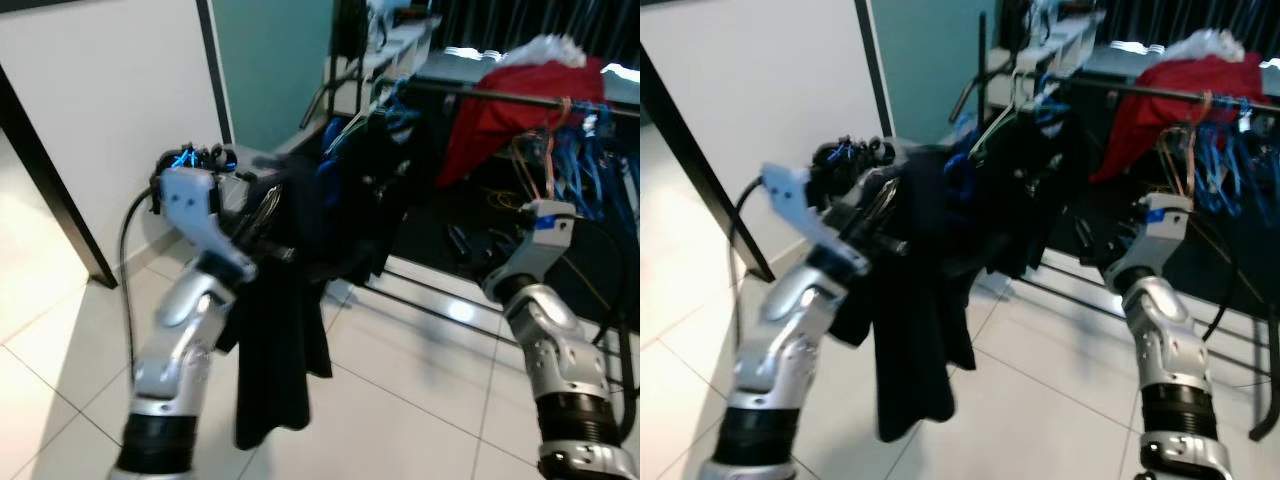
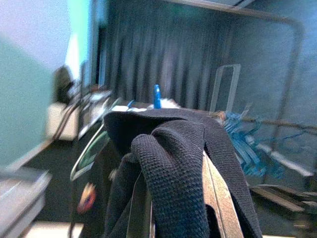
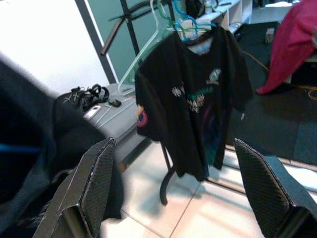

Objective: Hang hanger

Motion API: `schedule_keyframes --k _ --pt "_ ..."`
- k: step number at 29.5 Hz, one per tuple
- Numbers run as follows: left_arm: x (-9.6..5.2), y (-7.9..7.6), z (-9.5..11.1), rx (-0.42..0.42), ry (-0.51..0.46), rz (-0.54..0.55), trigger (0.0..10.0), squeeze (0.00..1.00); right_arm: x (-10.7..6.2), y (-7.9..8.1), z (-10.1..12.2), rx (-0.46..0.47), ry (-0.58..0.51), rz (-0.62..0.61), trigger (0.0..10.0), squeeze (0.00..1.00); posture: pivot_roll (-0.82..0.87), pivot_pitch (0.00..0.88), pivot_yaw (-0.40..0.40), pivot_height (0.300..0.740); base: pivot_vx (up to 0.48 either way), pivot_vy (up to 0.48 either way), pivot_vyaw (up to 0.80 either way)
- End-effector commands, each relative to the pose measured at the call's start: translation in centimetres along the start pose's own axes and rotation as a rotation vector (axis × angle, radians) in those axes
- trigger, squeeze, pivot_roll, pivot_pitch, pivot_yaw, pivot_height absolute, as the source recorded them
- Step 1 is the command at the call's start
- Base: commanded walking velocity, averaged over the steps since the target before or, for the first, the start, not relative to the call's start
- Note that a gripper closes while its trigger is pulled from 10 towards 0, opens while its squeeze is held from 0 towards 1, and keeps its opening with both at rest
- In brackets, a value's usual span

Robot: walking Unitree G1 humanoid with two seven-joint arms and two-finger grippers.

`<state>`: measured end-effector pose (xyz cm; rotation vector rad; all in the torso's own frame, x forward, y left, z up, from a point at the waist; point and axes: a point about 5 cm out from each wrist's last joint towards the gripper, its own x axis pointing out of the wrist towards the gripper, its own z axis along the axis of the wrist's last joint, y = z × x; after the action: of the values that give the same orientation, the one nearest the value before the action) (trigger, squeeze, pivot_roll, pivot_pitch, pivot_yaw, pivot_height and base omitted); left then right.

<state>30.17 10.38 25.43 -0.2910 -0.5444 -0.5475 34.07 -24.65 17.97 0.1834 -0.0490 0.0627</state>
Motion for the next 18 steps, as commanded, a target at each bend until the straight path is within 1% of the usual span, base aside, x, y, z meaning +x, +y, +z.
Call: schedule_keyframes --k 1,3,5,9,11,13,14,15,18 --pt "0.2 -0.2 0.9 -0.004 -0.050 -0.009 10.0 0.00 0.1 0.3 -0.2 -0.004 0.001 0.007 10.0 0.00 -0.11 0.000 -0.006 0.735 0.480 0.000 -0.80" --pt "0.7 -1.1 0.9 -0.034 -0.063 -0.046 10.0 0.00 0.1 0.4 -0.3 -0.001 0.002 0.009 10.0 0.00 -0.12 0.003 0.000 0.735 0.480 0.000 -0.80" --pt "0.9 -1.6 0.9 -0.053 -0.066 -0.064 10.0 0.00 0.1 0.4 -0.3 0.007 -0.001 0.006 10.0 0.00 -0.12 0.005 0.002 0.735 0.480 0.000 -0.80" --pt "1.0 -1.9 0.8 -0.060 -0.066 -0.070 10.0 0.00 0.1 0.3 -0.3 0.011 -0.003 0.004 10.0 0.00 -0.12 0.005 0.002 0.735 0.480 0.000 -0.80" --pt "1.2 -2.2 0.7 -0.064 -0.065 -0.072 10.0 0.00 0.1 0.4 -0.2 0.012 -0.005 0.004 10.0 0.00 -0.12 0.009 0.008 0.735 0.480 0.000 -0.80" --pt "1.5 -2.8 0.5 -0.076 -0.064 -0.069 10.0 0.00 0.1 0.4 -0.1 0.022 -0.020 0.003 10.0 0.00 -0.12 0.012 0.012 0.735 0.480 0.000 -0.80" --pt "1.5 -2.8 0.5 -0.076 -0.064 -0.069 10.0 0.00 0.1 0.4 -0.1 0.022 -0.020 0.003 10.0 0.00 -0.12 0.012 0.012 0.735 0.480 0.000 -0.80" --pt "1.7 -3.1 0.3 -0.084 -0.062 -0.065 10.0 0.00 0.1 0.5 0.0 0.028 -0.028 0.003 10.0 0.00 -0.12 0.012 0.013 0.735 0.480 0.000 0.00" --pt "1.8 -3.3 0.1 -0.087 -0.057 -0.060 10.0 0.00 0.1 0.5 0.0 0.027 -0.030 0.003 10.0 0.00 -0.12 0.014 0.016 0.735 0.474 0.000 0.00"
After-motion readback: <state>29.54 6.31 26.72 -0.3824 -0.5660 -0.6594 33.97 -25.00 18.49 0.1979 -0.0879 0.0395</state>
